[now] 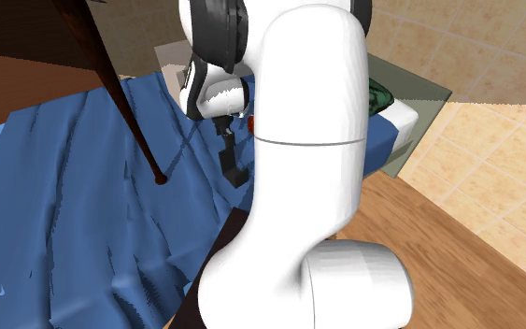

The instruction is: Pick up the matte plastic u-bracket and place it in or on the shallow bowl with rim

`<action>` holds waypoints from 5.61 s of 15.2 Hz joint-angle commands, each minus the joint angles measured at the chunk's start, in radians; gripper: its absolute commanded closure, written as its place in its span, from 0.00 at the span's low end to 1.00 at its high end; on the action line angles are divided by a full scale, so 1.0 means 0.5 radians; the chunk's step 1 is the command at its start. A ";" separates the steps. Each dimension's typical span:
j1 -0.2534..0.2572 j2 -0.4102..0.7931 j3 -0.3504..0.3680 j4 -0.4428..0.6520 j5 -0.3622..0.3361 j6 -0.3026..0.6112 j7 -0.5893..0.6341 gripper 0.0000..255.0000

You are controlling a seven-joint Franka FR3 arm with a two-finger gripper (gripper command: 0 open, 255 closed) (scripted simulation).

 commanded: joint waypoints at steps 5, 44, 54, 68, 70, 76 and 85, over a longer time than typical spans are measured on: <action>0.046 0.137 -0.036 0.061 -0.036 0.078 0.038 0.00; 0.935 0.139 -0.519 -0.043 -1.189 -0.523 0.482 0.00; 0.913 0.267 -0.573 -0.023 -1.261 -0.404 0.525 0.00; 0.913 0.266 -0.573 -0.023 -1.261 -0.404 0.525 1.00; 0.913 0.266 -0.573 -0.023 -1.261 -0.404 0.525 0.00; 0.583 -0.035 -0.695 -0.604 -1.462 0.306 0.427 0.00; 0.137 0.023 -0.893 -0.886 -1.704 1.101 0.157 0.00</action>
